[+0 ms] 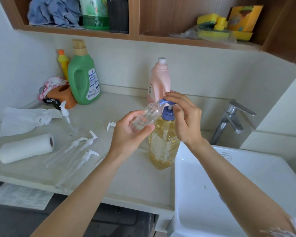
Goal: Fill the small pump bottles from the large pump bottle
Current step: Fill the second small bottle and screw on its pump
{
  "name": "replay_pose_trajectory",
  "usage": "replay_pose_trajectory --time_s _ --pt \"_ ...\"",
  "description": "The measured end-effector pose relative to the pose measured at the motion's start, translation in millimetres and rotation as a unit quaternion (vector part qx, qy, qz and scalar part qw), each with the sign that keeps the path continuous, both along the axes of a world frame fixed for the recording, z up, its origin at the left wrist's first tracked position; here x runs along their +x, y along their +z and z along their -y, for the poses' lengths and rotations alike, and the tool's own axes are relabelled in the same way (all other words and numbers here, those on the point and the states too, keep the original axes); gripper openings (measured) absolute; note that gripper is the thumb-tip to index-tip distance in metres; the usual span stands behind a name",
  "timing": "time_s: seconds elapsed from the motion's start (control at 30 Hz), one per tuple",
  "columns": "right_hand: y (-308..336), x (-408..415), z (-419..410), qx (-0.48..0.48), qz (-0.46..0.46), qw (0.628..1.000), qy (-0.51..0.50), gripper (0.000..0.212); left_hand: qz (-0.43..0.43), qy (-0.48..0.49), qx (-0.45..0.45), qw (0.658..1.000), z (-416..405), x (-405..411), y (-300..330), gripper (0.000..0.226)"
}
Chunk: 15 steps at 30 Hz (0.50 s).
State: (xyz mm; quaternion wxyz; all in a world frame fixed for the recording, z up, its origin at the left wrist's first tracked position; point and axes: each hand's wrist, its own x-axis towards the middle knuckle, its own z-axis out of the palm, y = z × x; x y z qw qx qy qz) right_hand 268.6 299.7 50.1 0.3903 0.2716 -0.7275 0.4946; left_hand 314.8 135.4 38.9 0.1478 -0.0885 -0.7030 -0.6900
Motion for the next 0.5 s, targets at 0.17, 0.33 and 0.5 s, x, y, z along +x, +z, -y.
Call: replay_pose_trajectory --time_s 0.17,0.33,0.5 --pt "-19 -2 7 -0.012 -0.016 1.000 -0.005 0.037 0.023 0.012 -0.013 1.000 3 -5 -13 0.033" --pt "-18 2 7 0.011 -0.015 1.000 -0.015 0.038 0.040 0.009 -0.014 0.999 5 -5 -12 0.034" --pt "6 3 -1 0.058 -0.021 0.998 -0.014 0.033 0.033 -0.003 -0.008 0.999 0 -1 -5 0.030"
